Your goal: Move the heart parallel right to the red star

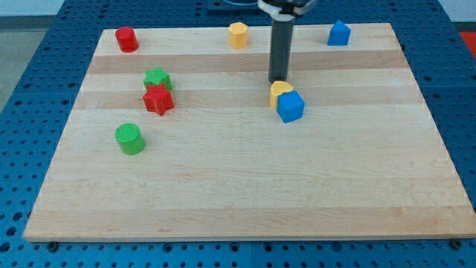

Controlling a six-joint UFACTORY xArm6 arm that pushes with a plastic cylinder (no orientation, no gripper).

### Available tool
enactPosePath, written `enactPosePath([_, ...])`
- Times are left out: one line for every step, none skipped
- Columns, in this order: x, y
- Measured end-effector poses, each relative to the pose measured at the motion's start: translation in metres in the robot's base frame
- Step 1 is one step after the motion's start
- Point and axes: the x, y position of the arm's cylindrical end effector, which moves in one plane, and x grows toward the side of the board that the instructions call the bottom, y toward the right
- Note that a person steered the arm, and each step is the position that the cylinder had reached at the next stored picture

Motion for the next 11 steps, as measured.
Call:
enactPosePath([0.000, 0.012])
enactPosePath([0.000, 0.063])
enactPosePath([0.001, 0.097])
enactPosePath([0.031, 0.082])
enactPosePath([0.053, 0.008])
enactPosePath([0.056, -0.056])
enactPosePath([0.053, -0.047])
enactPosePath([0.035, -0.023])
enactPosePath([0.024, -0.050])
enactPosePath([0.048, -0.092])
enactPosePath([0.088, -0.101])
